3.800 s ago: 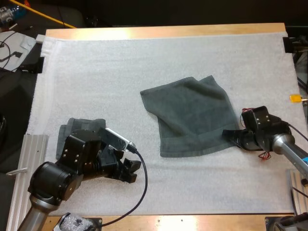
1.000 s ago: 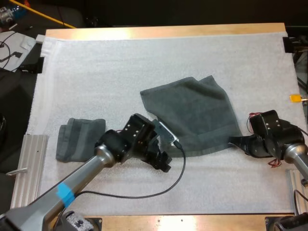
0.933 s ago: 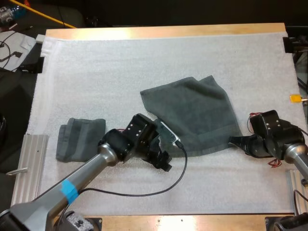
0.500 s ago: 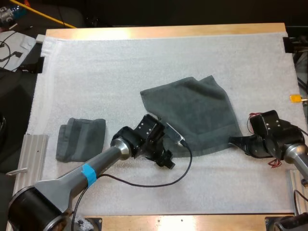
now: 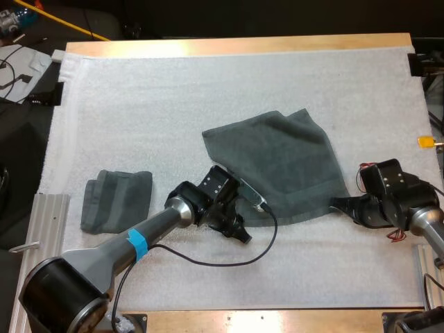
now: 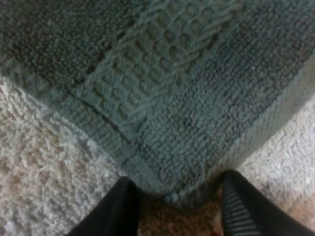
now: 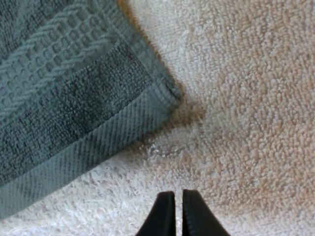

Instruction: Pick towel from pile, fold and stack

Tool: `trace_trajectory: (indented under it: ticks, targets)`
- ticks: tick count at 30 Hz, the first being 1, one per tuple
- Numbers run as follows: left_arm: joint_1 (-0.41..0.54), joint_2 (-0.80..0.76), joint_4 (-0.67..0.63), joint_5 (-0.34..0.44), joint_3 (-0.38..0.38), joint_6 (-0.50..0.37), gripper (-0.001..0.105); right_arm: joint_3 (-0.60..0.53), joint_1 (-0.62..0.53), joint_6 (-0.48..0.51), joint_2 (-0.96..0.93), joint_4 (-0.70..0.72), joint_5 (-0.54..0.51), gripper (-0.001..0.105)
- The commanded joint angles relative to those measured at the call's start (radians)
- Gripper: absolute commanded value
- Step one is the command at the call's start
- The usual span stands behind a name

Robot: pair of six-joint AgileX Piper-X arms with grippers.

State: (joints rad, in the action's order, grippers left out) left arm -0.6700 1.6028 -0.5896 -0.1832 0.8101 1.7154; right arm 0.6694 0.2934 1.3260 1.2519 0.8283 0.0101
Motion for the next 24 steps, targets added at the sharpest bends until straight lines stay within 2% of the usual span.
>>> trace_trajectory:
  ticks: [1,5,7,10,16,24]
  targets:
    - [-0.002,0.014,-0.015,0.008,0.010,0.001,0.031,0.001,-0.002,0.005,-0.010,0.009,0.006,0.000]
    - [-0.002,0.014,-0.047,0.012,0.027,0.003,0.009,0.001,-0.002,0.006,-0.010,0.007,0.006,0.000]
    - [-0.001,0.009,-0.071,0.011,0.041,0.007,0.003,0.001,-0.001,0.005,-0.008,0.007,0.009,0.000]
    - [-0.003,0.001,-0.097,0.014,0.070,0.007,0.002,0.000,0.000,0.007,-0.012,0.010,0.007,0.000]
    - [-0.005,-0.063,-0.149,0.020,0.068,-0.003,0.000,0.003,-0.003,0.007,-0.010,-0.001,0.005,0.000]
    - [-0.003,-0.141,-0.210,0.022,0.062,-0.009,0.001,0.018,0.000,-0.005,-0.044,-0.025,0.063,0.001]
